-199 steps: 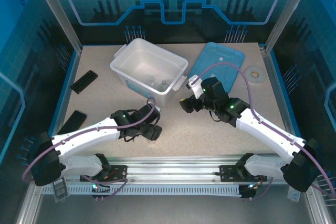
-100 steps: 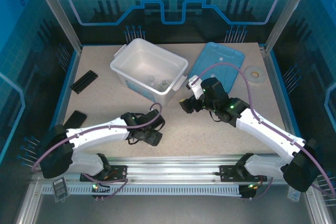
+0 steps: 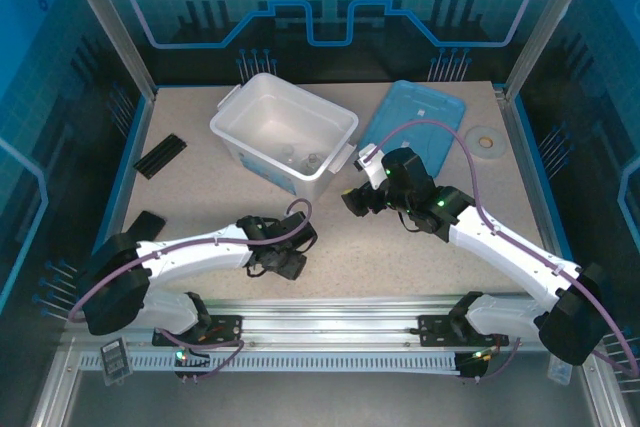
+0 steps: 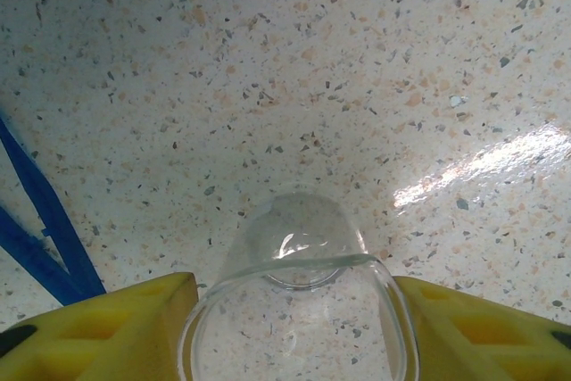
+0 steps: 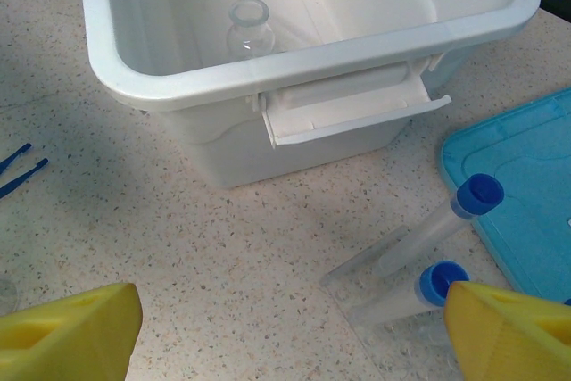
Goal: Organize the chemistry lab equipment
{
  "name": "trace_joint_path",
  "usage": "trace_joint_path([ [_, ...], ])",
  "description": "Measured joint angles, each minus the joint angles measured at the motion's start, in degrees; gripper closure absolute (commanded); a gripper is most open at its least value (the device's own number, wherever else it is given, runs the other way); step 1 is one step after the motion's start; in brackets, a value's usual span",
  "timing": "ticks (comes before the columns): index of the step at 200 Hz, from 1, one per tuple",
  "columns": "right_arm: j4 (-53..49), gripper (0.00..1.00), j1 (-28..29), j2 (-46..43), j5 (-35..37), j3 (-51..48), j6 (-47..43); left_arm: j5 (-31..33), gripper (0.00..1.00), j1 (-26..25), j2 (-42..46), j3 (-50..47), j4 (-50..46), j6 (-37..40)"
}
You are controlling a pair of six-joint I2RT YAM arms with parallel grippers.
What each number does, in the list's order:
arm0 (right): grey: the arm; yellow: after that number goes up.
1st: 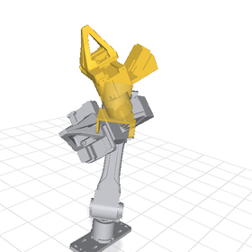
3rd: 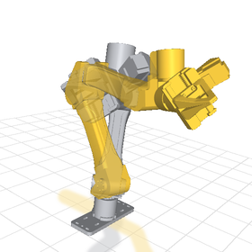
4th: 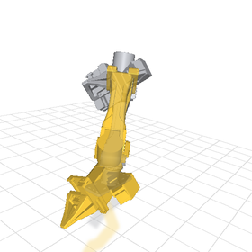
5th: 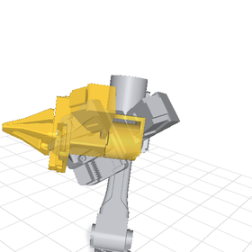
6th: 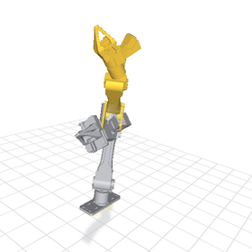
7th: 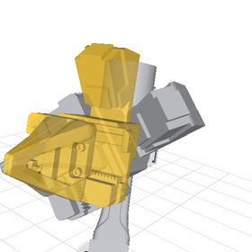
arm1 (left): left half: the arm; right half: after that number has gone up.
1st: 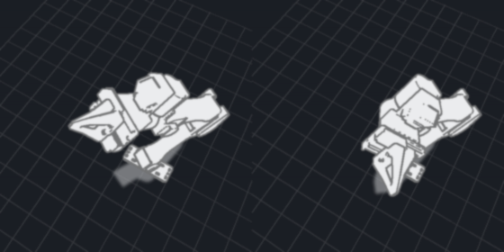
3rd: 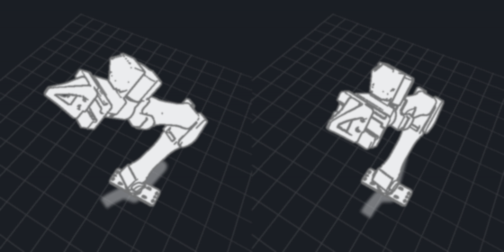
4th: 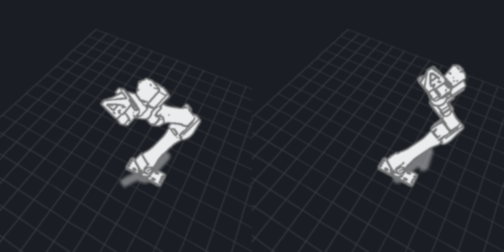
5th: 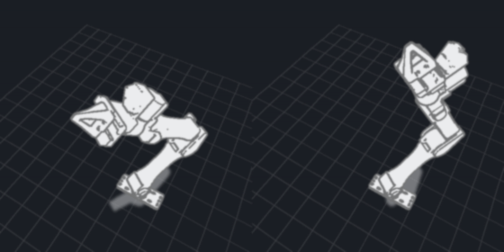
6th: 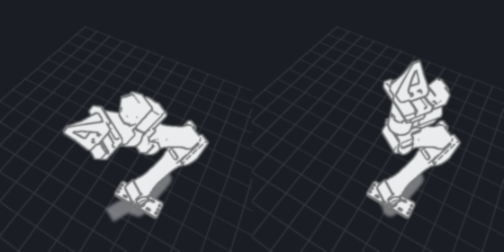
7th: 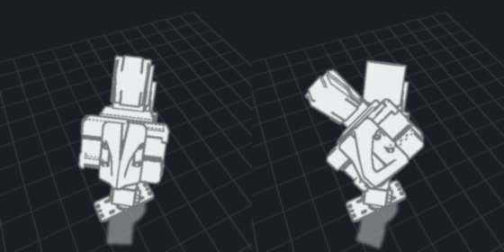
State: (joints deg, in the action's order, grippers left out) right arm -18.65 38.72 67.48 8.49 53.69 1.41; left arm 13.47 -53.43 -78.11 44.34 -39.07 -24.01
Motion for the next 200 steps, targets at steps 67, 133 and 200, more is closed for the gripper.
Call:
trace_joint_path([
  [67,0.0,0.11,0.0,0.0,0.0,0.0,-0.02,1.49,0.64,0.0,0.28,0.42,-1.2,-0.04],
  [133,0.07,0.11,0.0,0.15,-0.13,0.0,-0.02,4.85,0.67,0.52,2.82,9.94,-6.62,1.81],
  [200,0.22,0.11,0.0,0.15,-0.79,0.0,-0.02,4.76,0.67,5.49,5.11,22.93,-12.72,5.77],
])
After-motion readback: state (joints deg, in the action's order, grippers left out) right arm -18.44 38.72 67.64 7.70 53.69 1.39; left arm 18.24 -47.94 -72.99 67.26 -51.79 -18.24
